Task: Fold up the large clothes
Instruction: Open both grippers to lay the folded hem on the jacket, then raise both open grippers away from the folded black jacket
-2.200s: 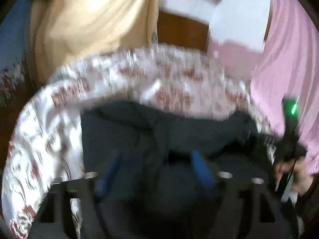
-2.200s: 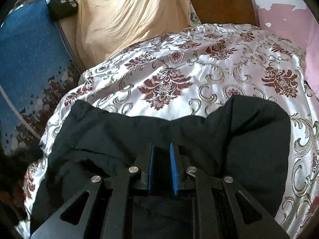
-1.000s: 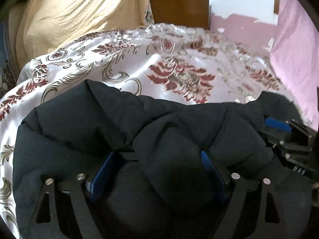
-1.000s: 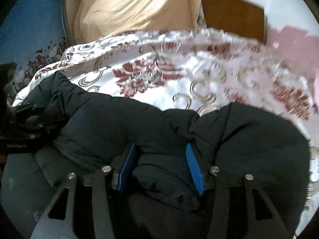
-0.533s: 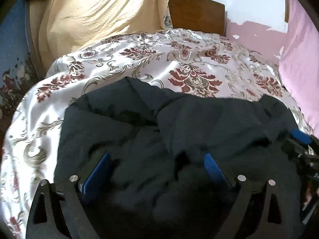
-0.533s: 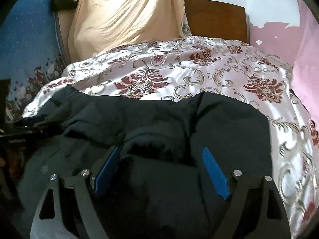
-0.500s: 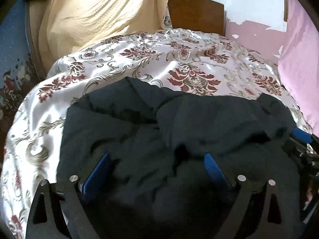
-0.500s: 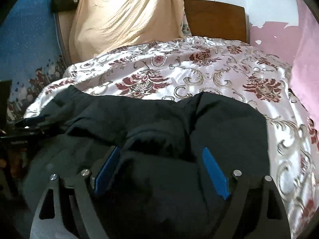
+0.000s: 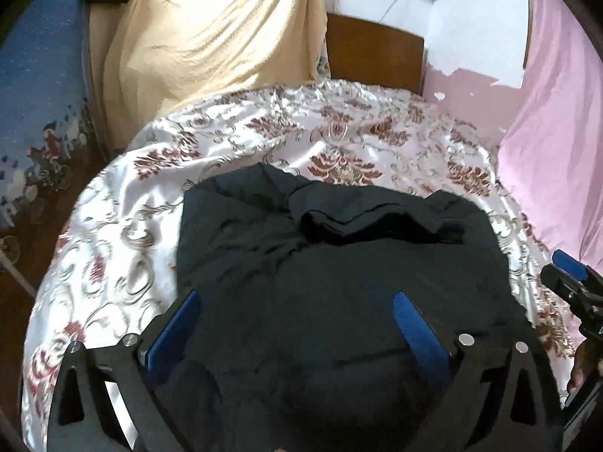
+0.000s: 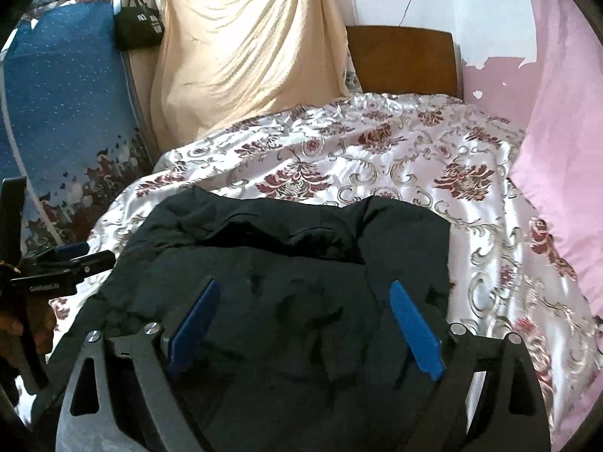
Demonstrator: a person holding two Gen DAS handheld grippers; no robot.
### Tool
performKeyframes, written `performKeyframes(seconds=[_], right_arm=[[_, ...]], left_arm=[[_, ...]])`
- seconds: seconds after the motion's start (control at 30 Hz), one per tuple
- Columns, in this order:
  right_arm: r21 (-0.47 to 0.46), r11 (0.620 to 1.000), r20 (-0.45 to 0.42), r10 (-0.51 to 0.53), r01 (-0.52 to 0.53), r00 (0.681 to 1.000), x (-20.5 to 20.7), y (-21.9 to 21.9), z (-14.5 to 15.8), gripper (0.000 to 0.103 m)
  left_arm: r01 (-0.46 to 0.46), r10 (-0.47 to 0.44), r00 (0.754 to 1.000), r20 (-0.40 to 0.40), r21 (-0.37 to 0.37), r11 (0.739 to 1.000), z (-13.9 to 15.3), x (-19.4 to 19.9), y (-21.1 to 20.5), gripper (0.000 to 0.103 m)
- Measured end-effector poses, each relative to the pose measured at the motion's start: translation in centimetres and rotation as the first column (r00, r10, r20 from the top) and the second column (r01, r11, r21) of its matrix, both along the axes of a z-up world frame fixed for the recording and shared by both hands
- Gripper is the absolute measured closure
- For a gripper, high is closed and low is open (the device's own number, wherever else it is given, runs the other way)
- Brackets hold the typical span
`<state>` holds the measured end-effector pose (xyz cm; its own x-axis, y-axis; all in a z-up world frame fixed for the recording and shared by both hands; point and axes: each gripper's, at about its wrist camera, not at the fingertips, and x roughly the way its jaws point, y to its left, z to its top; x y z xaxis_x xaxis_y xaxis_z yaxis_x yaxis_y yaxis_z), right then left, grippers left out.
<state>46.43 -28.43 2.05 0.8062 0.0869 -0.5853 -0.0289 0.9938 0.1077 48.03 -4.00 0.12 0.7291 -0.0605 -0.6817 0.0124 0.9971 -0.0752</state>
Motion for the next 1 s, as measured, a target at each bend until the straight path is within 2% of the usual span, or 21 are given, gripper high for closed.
performKeyframes(seconds=[0.2, 0.33, 0.7, 1.0], right_arm=[[0.015, 1.000, 0.041, -0.008, 0.008, 0.999, -5.2, 0.7, 2.1, 0.008], [0.025, 1.000, 0.072, -0.004, 0.002, 0.997, -8.9, 1.4, 3.3, 0.008], [-0.021, 1.000, 0.132, 0.026, -0.023, 0.991, -18.9, 4.2, 6.1, 0.007], [-0.023, 1.000, 0.161, 0.012, -0.009, 0.987, -25.6, 5.3, 7.3, 0.007]], left_arm=[[-0.047, 0.048, 0.998, 0.044, -0.021, 0.999, 2.2, -5.4, -0.7, 0.000], [-0.030, 0.031, 0.996, 0.083, -0.005, 1.000, 3.6, -8.8, -1.6, 0.000], [0.021, -0.033, 0.981, 0.191, 0.062, 0.998, 7.1, -18.9, -3.7, 0.000], [0.003, -0.021, 0.971, 0.239, 0.076, 0.997, 8.0, -24.8, -3.7, 0.000]])
